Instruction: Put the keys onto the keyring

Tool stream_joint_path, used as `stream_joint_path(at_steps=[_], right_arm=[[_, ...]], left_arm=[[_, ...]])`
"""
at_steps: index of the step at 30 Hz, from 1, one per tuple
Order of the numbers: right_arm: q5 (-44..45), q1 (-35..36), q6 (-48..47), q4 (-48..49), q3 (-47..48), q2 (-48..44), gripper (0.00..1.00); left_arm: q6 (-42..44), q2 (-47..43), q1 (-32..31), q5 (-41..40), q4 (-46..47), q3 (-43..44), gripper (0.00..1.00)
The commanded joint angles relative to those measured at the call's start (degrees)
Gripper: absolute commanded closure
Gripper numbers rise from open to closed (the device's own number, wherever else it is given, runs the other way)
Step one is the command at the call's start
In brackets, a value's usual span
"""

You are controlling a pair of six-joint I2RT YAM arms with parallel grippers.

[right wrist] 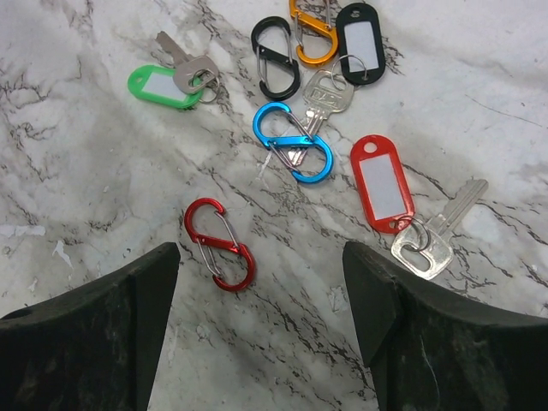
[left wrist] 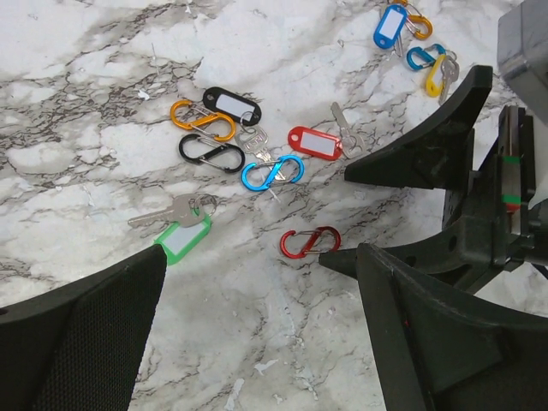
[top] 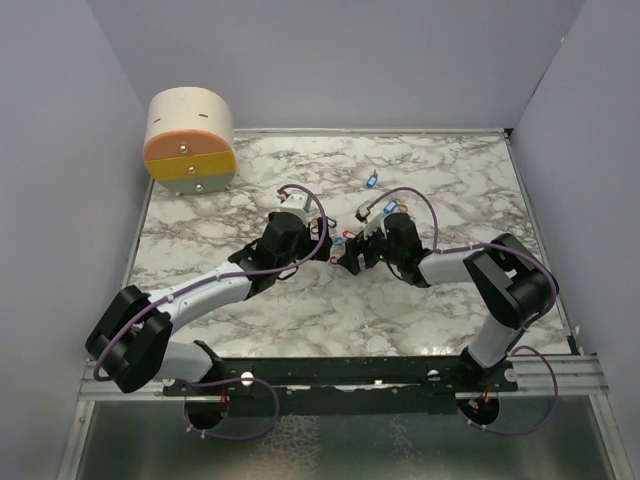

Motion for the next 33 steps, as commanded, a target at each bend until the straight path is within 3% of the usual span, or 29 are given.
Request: stream_joint_path(at_steps=[1, 12, 20, 25, 33], right_arm=[[1.6, 1.9, -3.2, 0.0, -1.0, -1.3, 0.21], [15.7, 9.1, -5.9, -5.6, 0.9, 1.6, 0.22], [28.0, 13.3, -4.9, -9.2, 4.9, 6.8, 0.28], [31.5, 13.5, -2.5, -10.2, 5.5, 7.0, 0.41], [29.7, 13.5, -0.9, -13.2, 3.7, 3.4, 0.42]], left_arm=[[-0.5, -2.5, 0.8, -0.7, -0.8, -1.1, 0.07], [-0.4, -4.7, 2.2, 0.3, -0.6, -2.4, 0.07], [-0.3, -4.9, 2.9, 1.1, -0.1, -3.0, 0.07], [-0.3, -5.2, 3.2, 1.2, -0.1, -3.2, 0.07], [-0.3, -5.4, 3.6, 1.8, 0.1, -3.5, 0.07]])
